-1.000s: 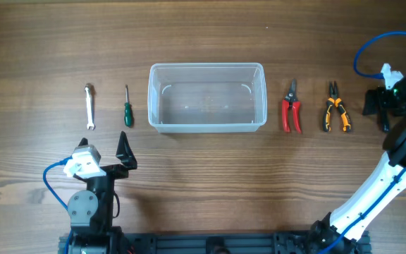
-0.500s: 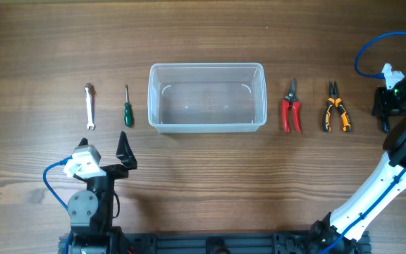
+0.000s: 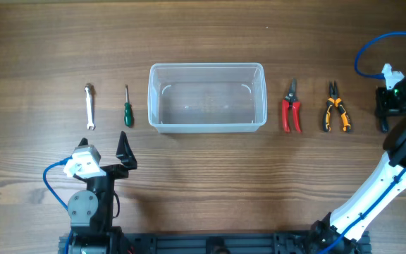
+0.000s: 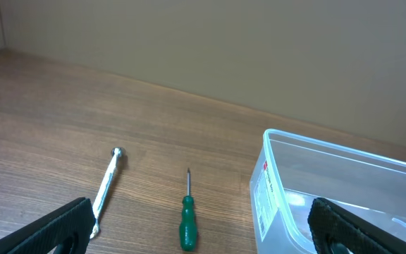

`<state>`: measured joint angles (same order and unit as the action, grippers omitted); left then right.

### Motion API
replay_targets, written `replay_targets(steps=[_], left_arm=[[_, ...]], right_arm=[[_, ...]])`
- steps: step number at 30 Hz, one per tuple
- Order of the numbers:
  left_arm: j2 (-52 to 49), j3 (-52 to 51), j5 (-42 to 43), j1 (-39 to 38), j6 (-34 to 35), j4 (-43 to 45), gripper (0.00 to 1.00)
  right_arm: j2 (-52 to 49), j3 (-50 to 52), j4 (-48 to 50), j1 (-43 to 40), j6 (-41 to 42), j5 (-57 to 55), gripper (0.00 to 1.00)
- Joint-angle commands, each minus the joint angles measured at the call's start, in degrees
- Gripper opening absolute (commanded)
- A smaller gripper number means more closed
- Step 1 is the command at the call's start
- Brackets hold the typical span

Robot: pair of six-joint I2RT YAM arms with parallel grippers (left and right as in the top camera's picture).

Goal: Pack container
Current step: 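Lower the right gripper and close it on the red-handled screwdriver, then carry the screwdriver with the right gripper into the clear container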

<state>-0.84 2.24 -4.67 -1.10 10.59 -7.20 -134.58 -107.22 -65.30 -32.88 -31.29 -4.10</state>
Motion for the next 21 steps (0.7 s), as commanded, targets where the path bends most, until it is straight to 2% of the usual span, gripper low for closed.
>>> replay_targets(steps=[1, 4, 6, 18, 21], left_arm=[[0.4, -0.4, 0.3, 0.4, 0.3, 0.3, 1.00], [0.4, -0.4, 0.3, 0.4, 0.3, 0.3, 1.00], [0.4, -0.4, 0.3, 0.4, 0.3, 0.3, 1.00], [0.4, -0.4, 0.3, 0.4, 0.3, 0.3, 1.00], [0.4, -0.4, 0.3, 0.4, 0.3, 0.3, 1.00]], right_arm=[[-1.8, 1.0, 0.2, -0.3, 0.3, -2.2, 0.13], [-1.7, 1.0, 0.2, -0.3, 1.0, -2.4, 0.10], [-1.7, 0.6, -0.2, -0.3, 1.5, -2.4, 0.04], [2.9, -14.1, -7.7, 5.1, 2.9, -1.3, 0.04], [5.8, -20.0, -11.1, 9.6, 2.7, 4.9, 0.04]])
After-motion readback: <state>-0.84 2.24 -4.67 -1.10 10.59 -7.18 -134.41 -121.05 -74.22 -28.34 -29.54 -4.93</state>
